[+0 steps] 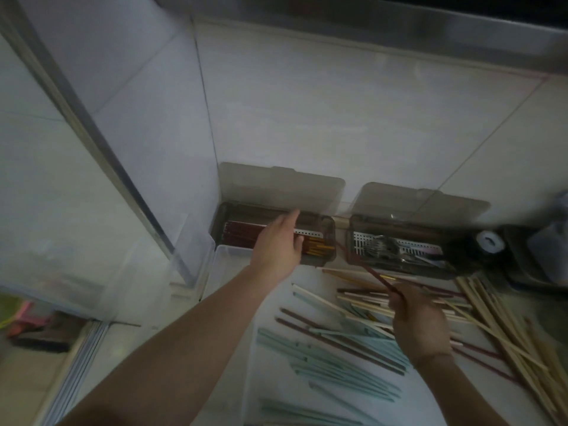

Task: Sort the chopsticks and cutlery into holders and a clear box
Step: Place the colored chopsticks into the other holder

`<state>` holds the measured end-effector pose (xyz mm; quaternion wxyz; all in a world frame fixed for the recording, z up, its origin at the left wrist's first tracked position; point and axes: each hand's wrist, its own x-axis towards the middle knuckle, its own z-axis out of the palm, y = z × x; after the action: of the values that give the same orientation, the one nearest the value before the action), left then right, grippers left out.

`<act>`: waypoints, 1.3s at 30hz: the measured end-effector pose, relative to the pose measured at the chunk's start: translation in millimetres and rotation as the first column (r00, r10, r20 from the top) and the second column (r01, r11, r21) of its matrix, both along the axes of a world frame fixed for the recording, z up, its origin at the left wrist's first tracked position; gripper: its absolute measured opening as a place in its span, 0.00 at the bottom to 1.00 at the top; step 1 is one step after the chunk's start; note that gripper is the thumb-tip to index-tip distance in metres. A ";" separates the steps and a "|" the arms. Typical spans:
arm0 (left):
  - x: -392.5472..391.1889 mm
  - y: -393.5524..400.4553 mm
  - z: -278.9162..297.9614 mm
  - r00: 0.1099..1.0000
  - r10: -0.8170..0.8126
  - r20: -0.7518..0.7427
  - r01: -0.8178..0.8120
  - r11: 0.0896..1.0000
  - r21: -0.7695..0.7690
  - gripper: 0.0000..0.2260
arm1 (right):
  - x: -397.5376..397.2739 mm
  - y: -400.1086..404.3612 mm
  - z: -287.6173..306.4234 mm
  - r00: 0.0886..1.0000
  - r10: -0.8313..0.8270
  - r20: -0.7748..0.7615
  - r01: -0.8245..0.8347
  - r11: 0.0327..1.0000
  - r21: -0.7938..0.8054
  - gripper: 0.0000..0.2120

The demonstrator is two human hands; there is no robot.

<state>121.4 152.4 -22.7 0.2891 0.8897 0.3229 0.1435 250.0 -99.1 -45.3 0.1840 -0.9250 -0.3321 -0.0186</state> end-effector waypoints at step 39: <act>-6.8 18.2 -6.4 0.788 0.519 0.333 -0.381 0.834 -0.398 0.17 | 0.1 140.5 12.9 0.973 0.180 -0.146 -0.208 0.956 -0.206 0.12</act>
<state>114.6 170.6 -29.1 0.4450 0.6749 0.4749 0.3478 250.1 41.4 -32.4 0.1021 -0.9017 -0.4093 0.0949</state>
